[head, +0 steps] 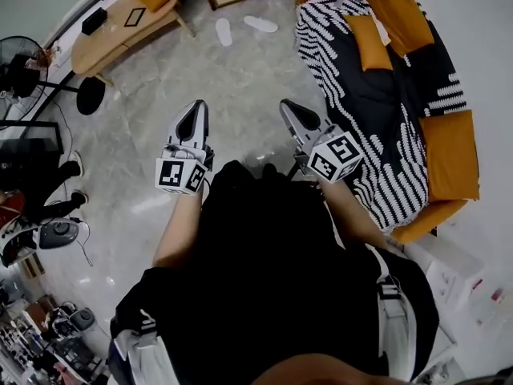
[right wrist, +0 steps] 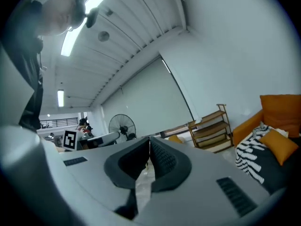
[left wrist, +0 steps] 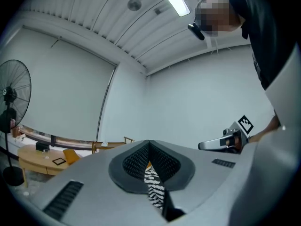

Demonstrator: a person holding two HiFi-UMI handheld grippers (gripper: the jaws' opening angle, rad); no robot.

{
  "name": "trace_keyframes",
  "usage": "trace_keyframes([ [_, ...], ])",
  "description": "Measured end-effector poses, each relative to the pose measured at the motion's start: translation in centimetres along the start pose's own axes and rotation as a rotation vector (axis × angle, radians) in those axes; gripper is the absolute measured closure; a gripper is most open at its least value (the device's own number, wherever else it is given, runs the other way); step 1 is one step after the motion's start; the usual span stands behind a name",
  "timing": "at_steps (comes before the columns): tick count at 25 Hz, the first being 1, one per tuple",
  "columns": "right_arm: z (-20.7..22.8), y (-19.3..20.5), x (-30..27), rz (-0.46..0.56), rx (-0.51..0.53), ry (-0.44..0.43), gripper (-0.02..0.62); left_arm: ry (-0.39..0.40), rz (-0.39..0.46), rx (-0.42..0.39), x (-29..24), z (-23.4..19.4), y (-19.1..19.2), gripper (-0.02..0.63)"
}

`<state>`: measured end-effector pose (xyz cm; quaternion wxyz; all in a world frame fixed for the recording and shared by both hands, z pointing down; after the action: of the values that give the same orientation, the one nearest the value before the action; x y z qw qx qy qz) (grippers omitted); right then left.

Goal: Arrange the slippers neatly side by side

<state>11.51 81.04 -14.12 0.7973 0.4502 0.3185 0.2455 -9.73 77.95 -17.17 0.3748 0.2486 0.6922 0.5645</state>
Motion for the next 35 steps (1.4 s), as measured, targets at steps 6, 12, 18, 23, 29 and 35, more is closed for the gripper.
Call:
trace_keyframes([
  [6,3.6,0.3,-3.0,-0.035,-0.077,0.044,0.563,0.077,-0.035,0.08,-1.5,-1.0,2.0,0.591],
  [12,4.2,-3.6,-7.7,-0.041,-0.005,-0.021,0.563,0.119,0.036,0.186,-5.5,-4.6,2.2,0.592],
  [18,9.1,-7.8,-12.9,-0.071,0.001,0.028,0.563,0.092,0.085,0.269,-10.8,-11.3,0.2,0.592],
  [23,10.1,-12.0,-17.8,-0.077,0.047,-0.019,0.563,0.102,0.157,0.308,-14.0,-16.7,-2.7,0.592],
  [29,12.7,-14.9,-22.5,-0.085,0.043,0.023,0.563,0.128,0.178,0.283,-18.1,-21.8,-5.2,0.592],
  [35,15.6,-17.5,-24.6,-0.04,0.03,0.072,0.563,0.123,0.156,0.376,-22.8,-26.1,-6.5,0.592],
])
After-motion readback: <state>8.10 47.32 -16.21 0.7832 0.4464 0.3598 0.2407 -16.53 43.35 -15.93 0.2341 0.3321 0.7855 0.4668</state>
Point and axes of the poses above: the fingertips, and each gripper's own axes: x backward along the fingers, z to its right, y out of its underside, the point moved 3 cm from there along x, backward along the fingers, and after that the axes turned 14 degrees about -z, right-handed, at the moved point
